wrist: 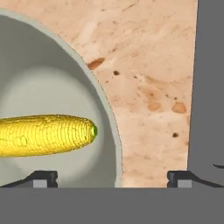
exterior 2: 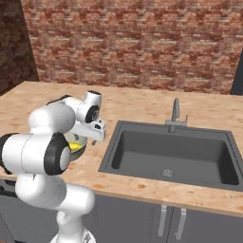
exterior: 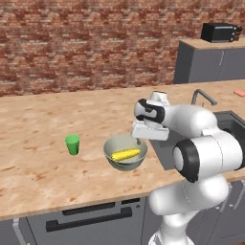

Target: Move the cup from next to the sink to the open cabinet. Then, move the bowl with the corn to the fridge to clear the area for faucet cleaning.

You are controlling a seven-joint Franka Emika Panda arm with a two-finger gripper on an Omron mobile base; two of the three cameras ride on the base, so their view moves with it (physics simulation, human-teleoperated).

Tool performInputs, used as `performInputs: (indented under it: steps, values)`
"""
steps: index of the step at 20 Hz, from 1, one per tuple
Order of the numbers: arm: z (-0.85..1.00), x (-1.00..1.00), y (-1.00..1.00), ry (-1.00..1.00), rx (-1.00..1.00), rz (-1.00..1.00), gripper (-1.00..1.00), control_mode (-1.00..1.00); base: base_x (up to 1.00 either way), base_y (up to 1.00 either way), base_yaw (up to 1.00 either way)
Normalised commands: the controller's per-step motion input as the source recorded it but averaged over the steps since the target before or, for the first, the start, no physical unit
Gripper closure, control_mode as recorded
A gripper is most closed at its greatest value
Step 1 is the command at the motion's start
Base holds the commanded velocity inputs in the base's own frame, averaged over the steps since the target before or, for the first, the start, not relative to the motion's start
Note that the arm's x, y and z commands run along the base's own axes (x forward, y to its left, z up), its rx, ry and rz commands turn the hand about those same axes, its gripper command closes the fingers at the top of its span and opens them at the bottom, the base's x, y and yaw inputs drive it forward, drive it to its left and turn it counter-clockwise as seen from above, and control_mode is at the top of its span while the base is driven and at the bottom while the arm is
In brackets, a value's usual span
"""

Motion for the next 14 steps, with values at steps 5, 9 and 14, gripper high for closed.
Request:
performInputs:
  steps: [5,9,14]
  values:
    - [-0.54,0.14,0.07,0.01,0.00,0.00,-1.00,-1.00,0.00,0.00,0.00]
    - [-0.29,0.34,0.08,-0.06,0.02,0.00,-1.00,-1.00,0.00,0.00,0.00]
    - [-0.20,0.11,0.03,-0.04,0.08,0.00,1.00,-1.00,0.00,0.00,0.00]
